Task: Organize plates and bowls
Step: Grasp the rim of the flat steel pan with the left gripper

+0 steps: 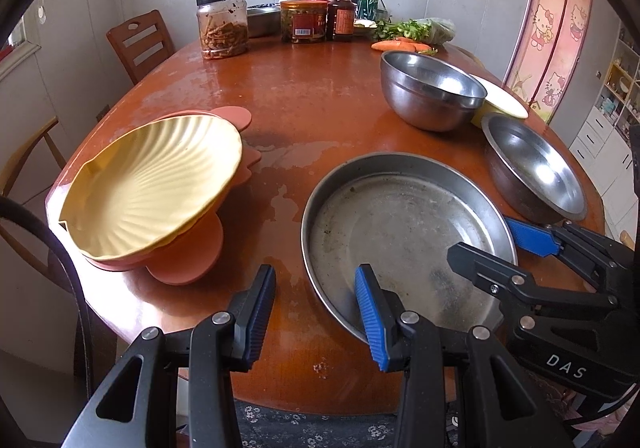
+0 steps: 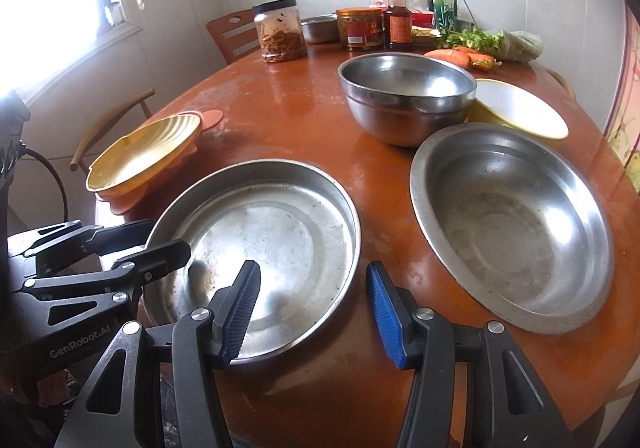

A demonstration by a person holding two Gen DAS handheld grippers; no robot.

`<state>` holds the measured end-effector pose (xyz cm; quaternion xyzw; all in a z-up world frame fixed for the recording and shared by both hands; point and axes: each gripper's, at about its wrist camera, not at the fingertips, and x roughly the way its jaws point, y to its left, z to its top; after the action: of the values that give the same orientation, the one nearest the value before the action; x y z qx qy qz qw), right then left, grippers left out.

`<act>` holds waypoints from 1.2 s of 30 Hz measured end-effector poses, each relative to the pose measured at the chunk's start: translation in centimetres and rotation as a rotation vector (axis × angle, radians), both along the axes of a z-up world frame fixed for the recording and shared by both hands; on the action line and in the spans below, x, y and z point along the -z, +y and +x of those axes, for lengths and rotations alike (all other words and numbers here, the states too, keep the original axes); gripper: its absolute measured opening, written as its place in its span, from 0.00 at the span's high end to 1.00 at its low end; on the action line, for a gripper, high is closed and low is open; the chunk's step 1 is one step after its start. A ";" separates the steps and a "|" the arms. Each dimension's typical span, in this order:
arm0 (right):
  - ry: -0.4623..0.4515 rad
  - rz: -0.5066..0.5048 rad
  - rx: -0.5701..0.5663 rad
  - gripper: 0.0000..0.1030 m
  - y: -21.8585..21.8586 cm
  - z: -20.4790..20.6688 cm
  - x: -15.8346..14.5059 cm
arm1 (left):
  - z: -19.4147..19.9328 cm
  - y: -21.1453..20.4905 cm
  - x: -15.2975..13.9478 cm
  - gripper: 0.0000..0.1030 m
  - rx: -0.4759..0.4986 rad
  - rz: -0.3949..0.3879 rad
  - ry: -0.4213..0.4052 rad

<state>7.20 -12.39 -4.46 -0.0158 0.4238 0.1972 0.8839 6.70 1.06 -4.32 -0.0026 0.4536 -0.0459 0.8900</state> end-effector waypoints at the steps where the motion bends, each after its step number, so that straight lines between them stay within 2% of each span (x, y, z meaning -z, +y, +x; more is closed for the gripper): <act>1: -0.005 -0.004 0.000 0.45 0.1 0.0 0.0 | 0.0 -0.1 0.1 0.60 0.004 0.002 0.000; 4: -0.011 -0.006 -0.002 0.49 0.2 0.0 0.1 | -0.1 -0.2 0.1 0.60 0.009 0.000 -0.003; 8: -0.030 -0.026 0.003 0.63 0.3 -0.2 0.1 | -0.3 -0.5 0.2 0.60 0.016 0.008 -0.010; 12: -0.037 -0.025 0.012 0.69 0.1 -0.2 0.2 | -0.5 -0.9 0.2 0.61 0.023 0.001 -0.019; 18: -0.053 -0.032 0.020 0.71 0.2 -0.3 -0.2 | -0.5 -1.3 0.1 0.62 0.034 -0.005 -0.020; 36: -0.105 0.006 0.012 0.71 0.1 -1.3 -3.0 | -1.7 -0.6 -3.1 0.62 0.015 -0.020 -0.092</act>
<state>5.90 -12.25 -1.50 -0.0211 0.3764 0.1918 0.9061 4.96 0.47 -1.24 -0.0060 0.4116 -0.0572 0.9096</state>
